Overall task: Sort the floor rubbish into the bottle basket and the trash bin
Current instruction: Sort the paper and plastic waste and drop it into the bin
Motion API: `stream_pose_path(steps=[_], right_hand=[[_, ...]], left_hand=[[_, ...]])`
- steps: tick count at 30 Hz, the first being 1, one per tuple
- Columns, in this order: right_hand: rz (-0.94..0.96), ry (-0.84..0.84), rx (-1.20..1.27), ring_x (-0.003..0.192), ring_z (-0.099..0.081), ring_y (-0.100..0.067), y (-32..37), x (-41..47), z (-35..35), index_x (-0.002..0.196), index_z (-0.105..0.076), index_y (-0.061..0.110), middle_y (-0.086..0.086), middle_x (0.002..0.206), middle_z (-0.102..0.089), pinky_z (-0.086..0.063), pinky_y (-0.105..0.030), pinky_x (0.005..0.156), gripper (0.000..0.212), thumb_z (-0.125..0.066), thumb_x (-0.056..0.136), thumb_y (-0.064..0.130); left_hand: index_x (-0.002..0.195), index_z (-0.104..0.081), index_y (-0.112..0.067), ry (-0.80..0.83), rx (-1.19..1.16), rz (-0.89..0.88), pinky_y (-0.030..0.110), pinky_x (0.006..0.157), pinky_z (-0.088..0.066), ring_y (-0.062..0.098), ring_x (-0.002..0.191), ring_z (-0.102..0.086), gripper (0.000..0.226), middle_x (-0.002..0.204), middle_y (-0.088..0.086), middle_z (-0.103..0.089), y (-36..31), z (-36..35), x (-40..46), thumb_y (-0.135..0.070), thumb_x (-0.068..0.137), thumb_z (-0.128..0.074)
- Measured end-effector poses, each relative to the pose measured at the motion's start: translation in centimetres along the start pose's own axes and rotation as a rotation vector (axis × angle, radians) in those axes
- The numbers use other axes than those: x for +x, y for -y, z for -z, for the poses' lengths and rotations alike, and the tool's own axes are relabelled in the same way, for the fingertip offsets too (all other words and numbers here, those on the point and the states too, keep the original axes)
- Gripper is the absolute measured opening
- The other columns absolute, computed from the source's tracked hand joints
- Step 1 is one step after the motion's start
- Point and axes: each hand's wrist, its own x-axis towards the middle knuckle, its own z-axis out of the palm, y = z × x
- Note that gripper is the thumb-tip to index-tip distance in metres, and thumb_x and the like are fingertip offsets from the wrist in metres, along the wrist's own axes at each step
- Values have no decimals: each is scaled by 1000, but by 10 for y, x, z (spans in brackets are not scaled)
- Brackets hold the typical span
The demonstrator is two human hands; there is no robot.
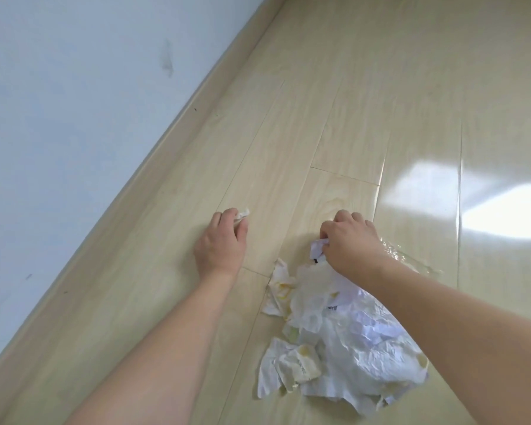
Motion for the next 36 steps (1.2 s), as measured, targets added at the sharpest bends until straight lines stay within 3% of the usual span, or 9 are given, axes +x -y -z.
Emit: stream_pose_path(steps=[3,6,10,14,19,25,30,34,36], right_hand=[[-13,-50,55,106,-44,-24,0,-1,4,107,-67,26,1,111,-51,-32,-30,86,24,-49,92,20],[-9,-108,144,103,-46,-23,-1,-8,16,106,-69,27,2,112,-52,-33,-30,85,23,-49,96,26],[-8,-193,254,103,-45,-21,-2,-29,46,103,-69,25,5,111,-50,-34,-29,86,19,-52,96,28],[-42,-281,353,101,-49,-20,-1,-68,85,98,-67,22,6,109,-53,-38,-30,87,18,-51,96,27],[-169,-221,534,66,-54,-14,-21,-147,138,86,-58,19,8,77,-61,-42,-32,57,16,-47,97,24],[-368,-205,600,59,-54,-14,-67,-291,199,81,-63,18,4,74,-63,-41,-28,51,19,-52,95,26],[-562,-220,621,80,-61,-18,-121,-409,209,90,-66,21,1,88,-66,-54,-33,72,12,-58,92,29],[-770,-231,640,74,-58,-16,-183,-526,203,80,-62,19,1,80,-63,-42,-26,56,13,-60,91,26],[-892,-223,660,77,-60,-19,-214,-581,185,80,-64,19,-1,85,-65,-42,-27,60,13,-57,90,24]], left_hand=[[104,-61,-21,-26,-29,-27,37,60,-41,33,84,-63,18,104,1,-65,3,-2,2,-31,100,-48],[104,-59,-13,7,4,-41,41,61,-43,37,86,-64,18,107,7,-66,3,-4,4,-23,101,-44],[114,-53,-6,200,63,6,42,70,-43,39,100,-61,21,117,14,-60,-4,4,9,-15,102,-38],[91,-51,-9,373,-118,190,35,68,-41,34,92,-57,12,105,12,-63,-13,42,-6,-9,96,-40],[77,-44,-15,538,-335,256,39,65,-48,24,68,-51,16,88,6,-60,-65,106,-53,-13,91,-37],[83,-48,-14,802,-491,7,23,52,-37,17,57,-45,14,74,6,-51,-196,208,-138,-12,96,-44],[77,-53,-14,915,-516,-224,24,55,-40,16,54,-48,16,66,2,-59,-287,259,-228,-16,94,-53],[76,-54,-17,1011,-495,-434,27,62,-46,15,62,-53,17,69,1,-61,-370,282,-324,-18,93,-56],[76,-56,-18,1035,-432,-527,30,64,-47,17,66,-55,16,72,2,-62,-407,281,-375,-20,92,-57]])
